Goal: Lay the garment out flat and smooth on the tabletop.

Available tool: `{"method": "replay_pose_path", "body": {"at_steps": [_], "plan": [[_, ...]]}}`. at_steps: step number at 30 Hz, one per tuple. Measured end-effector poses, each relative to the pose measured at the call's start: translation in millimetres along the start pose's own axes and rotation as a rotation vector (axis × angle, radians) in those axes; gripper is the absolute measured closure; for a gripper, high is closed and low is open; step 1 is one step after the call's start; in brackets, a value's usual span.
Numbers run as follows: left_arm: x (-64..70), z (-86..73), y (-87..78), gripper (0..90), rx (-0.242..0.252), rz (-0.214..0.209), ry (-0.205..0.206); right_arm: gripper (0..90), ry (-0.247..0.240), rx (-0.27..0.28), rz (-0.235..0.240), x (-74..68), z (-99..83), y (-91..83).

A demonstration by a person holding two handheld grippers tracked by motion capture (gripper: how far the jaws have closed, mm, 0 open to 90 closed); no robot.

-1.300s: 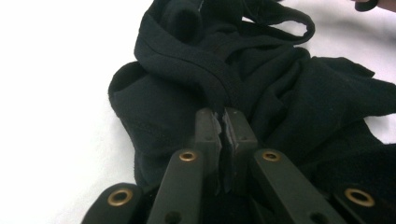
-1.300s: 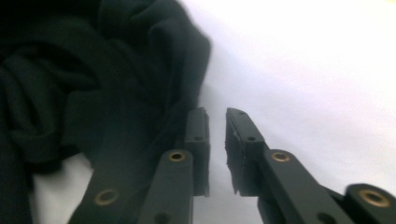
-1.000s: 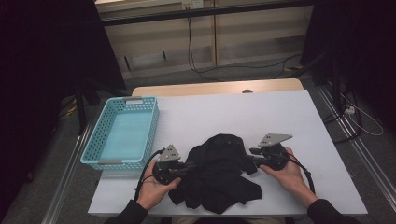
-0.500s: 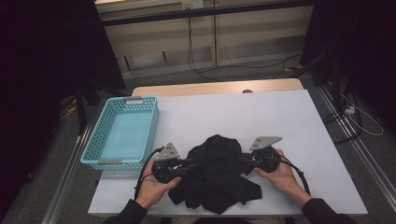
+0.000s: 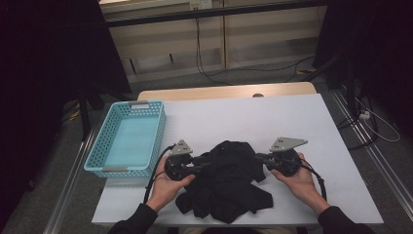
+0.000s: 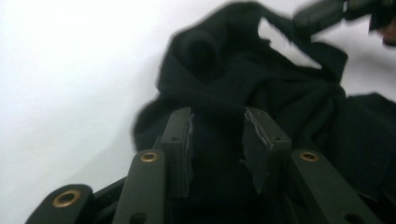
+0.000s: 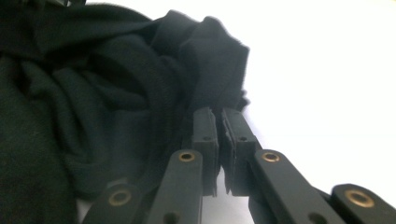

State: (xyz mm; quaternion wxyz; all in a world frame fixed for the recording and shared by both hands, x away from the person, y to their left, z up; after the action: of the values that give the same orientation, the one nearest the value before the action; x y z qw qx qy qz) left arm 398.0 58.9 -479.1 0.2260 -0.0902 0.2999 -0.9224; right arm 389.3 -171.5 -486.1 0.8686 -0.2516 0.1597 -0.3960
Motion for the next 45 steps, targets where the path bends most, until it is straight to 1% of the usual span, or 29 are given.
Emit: {"method": "replay_pose_path", "body": {"at_steps": [1, 4, 5, 9, 11, 12, 14, 17, 18, 20, 21, 24, 26, 29, 30, 32, 35, 37, 38, 40, 42, 44, 45], "plan": [[3.7, -0.8, 0.8, 64.7, -0.012, -0.007, 0.019, 85.8, 0.007, 0.009, -0.010, 2.4, 1.2, -3.4], [11.0, -4.1, 4.0, 66.8, -0.042, -0.002, 0.064, 85.7, 0.021, 0.037, -0.031, 10.5, 4.1, -14.1], [12.3, -4.8, 5.0, 66.7, -0.045, -0.001, 0.069, 85.7, 0.025, 0.045, -0.036, 13.3, 4.6, -17.4], [16.0, -6.7, 6.8, 66.6, -0.060, -0.028, 0.086, 85.9, 0.042, 0.073, -0.064, 22.1, 6.2, -28.1], [18.4, -9.0, 8.5, 66.6, -0.076, -0.039, 0.098, 86.1, 0.046, 0.090, -0.075, 24.7, 9.2, -32.9], [20.8, -10.6, 9.5, 67.0, -0.089, -0.057, 0.105, 86.4, 0.049, 0.101, -0.086, 26.2, 11.2, -35.4], [24.3, -13.5, 11.3, 69.1, -0.106, -0.054, 0.128, 86.6, 0.051, 0.126, -0.103, 29.3, 15.7, -41.0], [26.7, -16.0, 11.4, 74.7, -0.131, -0.055, 0.141, 86.7, 0.063, 0.154, -0.126, 34.9, 19.9, -49.5], [26.0, -15.8, 11.2, 79.0, -0.132, -0.048, 0.136, 86.7, 0.065, 0.159, -0.131, 36.8, 20.3, -51.7], [24.4, -14.4, 9.5, 86.7, -0.118, -0.054, 0.115, 86.7, 0.072, 0.162, -0.139, 40.1, 19.8, -54.3], [23.0, -13.2, 7.4, 87.9, -0.115, -0.058, 0.112, 86.7, 0.076, 0.162, -0.139, 41.0, 19.3, -54.6], [19.3, -6.3, 1.2, 89.0, -0.073, -0.054, 0.099, 86.7, 0.071, 0.156, -0.136, 40.6, 18.4, -53.4], [18.1, -1.9, -2.7, 89.1, -0.052, -0.062, 0.089, 86.7, 0.067, 0.154, -0.130, 38.4, 18.7, -51.7], [15.1, 4.3, -8.1, 89.2, -0.017, -0.045, 0.077, 86.7, 0.060, 0.151, -0.120, 34.5, 19.3, -50.2], [13.7, 5.9, -9.9, 89.2, -0.010, -0.042, 0.079, 86.7, 0.057, 0.151, -0.116, 33.5, 19.6, -50.0], [12.2, 7.1, -11.7, 89.1, -0.004, -0.040, 0.070, 86.6, 0.055, 0.150, -0.112, 32.2, 19.9, -49.6], [9.4, 7.5, -12.3, 88.1, 0.010, -0.023, 0.056, 86.6, 0.053, 0.147, -0.110, 31.6, 19.4, -48.8], [8.6, 8.1, -12.4, 86.2, 0.013, -0.023, 0.047, 86.6, 0.055, 0.147, -0.110, 32.1, 19.1, -48.7], [8.2, 8.6, -12.9, 84.3, 0.019, -0.018, 0.046, 86.6, 0.056, 0.148, -0.110, 32.4, 19.1, -48.8], [7.9, 10.3, -14.6, 84.3, 0.033, -0.013, 0.045, 86.6, 0.056, 0.148, -0.111, 33.0, 18.9, -48.9], [7.1, 12.4, -17.6, 84.2, 0.048, -0.014, 0.034, 86.6, 0.056, 0.147, -0.112, 33.4, 18.8, -49.0], [5.8, 12.8, -19.0, 82.1, 0.046, -0.010, 0.031, 86.5, 0.057, 0.146, -0.111, 33.3, 18.7, -48.9], [6.7, 11.8, -18.0, 80.4, 0.035, -0.024, 0.031, 86.6, 0.057, 0.147, -0.111, 33.1, 18.6, -48.6]]}}
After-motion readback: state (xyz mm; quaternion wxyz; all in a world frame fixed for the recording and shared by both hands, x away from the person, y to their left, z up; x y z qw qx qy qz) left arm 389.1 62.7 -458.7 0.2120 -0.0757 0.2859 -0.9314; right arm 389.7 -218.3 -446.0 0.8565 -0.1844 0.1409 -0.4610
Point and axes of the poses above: each handheld gripper's, and its own axes: y roughly forward along the jaws, z roughly out of its top, x roughly to its right, the point moved 8 cm from there along y, roughly forward along the jaws, and after that the axes turned 6 degrees about y, right-handed, at the moved point
